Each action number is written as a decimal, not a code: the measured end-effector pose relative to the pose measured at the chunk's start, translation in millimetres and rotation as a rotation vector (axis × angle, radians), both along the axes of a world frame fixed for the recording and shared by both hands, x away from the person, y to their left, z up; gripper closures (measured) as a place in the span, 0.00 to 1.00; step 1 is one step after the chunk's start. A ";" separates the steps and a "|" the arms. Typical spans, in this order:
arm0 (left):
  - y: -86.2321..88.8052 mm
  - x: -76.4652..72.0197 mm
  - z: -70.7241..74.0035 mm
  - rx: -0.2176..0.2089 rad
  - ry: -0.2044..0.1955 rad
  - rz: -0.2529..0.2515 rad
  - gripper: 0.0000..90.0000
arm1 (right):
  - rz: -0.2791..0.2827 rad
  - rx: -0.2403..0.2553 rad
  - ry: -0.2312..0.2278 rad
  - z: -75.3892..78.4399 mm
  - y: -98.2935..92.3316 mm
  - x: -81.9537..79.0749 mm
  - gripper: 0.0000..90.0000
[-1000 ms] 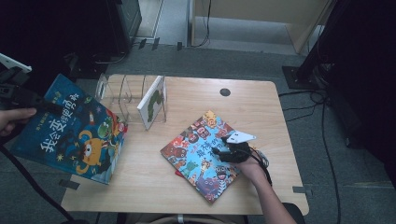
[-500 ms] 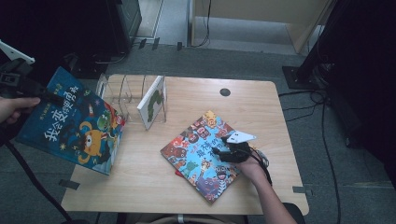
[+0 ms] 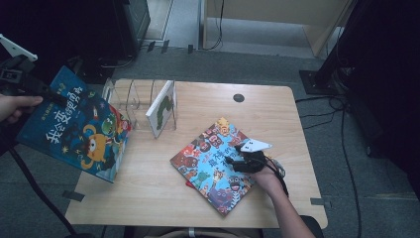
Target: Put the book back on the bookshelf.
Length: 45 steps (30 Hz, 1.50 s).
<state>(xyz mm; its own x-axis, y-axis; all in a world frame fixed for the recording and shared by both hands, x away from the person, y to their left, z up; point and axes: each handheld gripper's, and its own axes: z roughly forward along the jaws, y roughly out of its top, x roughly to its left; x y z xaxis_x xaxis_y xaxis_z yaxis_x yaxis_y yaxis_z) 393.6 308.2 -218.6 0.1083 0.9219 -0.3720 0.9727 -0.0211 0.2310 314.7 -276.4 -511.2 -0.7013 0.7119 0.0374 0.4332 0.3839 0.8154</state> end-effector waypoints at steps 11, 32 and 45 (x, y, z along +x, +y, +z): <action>0.3 5.2 12.1 0.023 -0.014 0.014 0.93 | -0.001 -0.001 -0.002 0.0 -0.1 0.1 0.43; -2.3 46.8 2.1 -0.004 -0.018 0.032 0.93 | -0.002 0.008 0.000 -0.1 -1.1 0.9 0.44; 6.1 72.7 -8.0 -0.027 -0.024 0.048 0.93 | -0.011 -0.005 -0.004 0.2 0.8 0.0 0.45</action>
